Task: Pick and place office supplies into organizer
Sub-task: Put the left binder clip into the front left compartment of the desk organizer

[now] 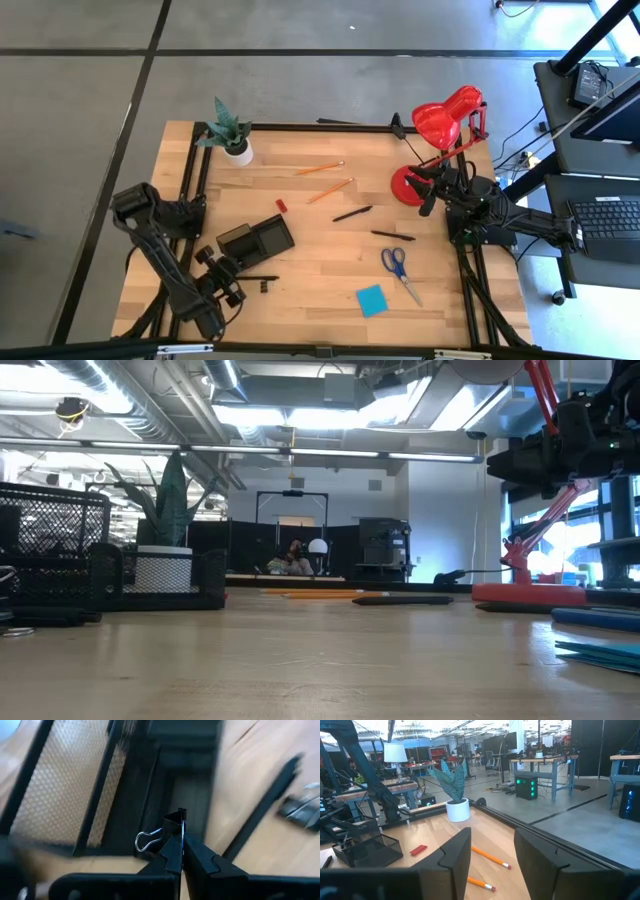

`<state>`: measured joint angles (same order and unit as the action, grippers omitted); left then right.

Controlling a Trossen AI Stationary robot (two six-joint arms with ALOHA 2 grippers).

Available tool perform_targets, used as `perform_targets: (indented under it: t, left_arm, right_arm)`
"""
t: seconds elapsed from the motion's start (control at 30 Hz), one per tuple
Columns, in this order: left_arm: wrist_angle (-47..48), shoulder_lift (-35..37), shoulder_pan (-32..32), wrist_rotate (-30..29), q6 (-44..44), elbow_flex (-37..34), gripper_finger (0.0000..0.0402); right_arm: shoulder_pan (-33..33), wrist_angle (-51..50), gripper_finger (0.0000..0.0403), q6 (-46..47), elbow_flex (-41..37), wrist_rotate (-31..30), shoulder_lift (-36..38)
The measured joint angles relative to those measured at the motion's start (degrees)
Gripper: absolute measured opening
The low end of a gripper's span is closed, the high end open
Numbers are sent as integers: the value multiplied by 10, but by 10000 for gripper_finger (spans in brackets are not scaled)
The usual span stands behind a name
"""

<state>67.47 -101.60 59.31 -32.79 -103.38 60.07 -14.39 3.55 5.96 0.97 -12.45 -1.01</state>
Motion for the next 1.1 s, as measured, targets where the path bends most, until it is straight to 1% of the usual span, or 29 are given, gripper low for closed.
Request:
perform_targets:
  t: [0.23,0.4,0.5,0.83,1.1]
  left_arm:
    - [2,-6,0,3,-9,0,2]
    - [-2,-6,0,55,-10,0,4]
    - [-5,-6,0,70,-11,0,11]
    - [-3,-4,-14,68,-24,0,51]
    - [-2,28,-13,68,-24,0,87]
  right_arm:
    - [0,0,154,0,0,0,0]
    - [0,0,154,0,0,0,0]
    - [0,0,154,0,0,0,0]
    - [0,0,154,-1,0,0,0]
    - [0,0,154,-1,0,0,0]
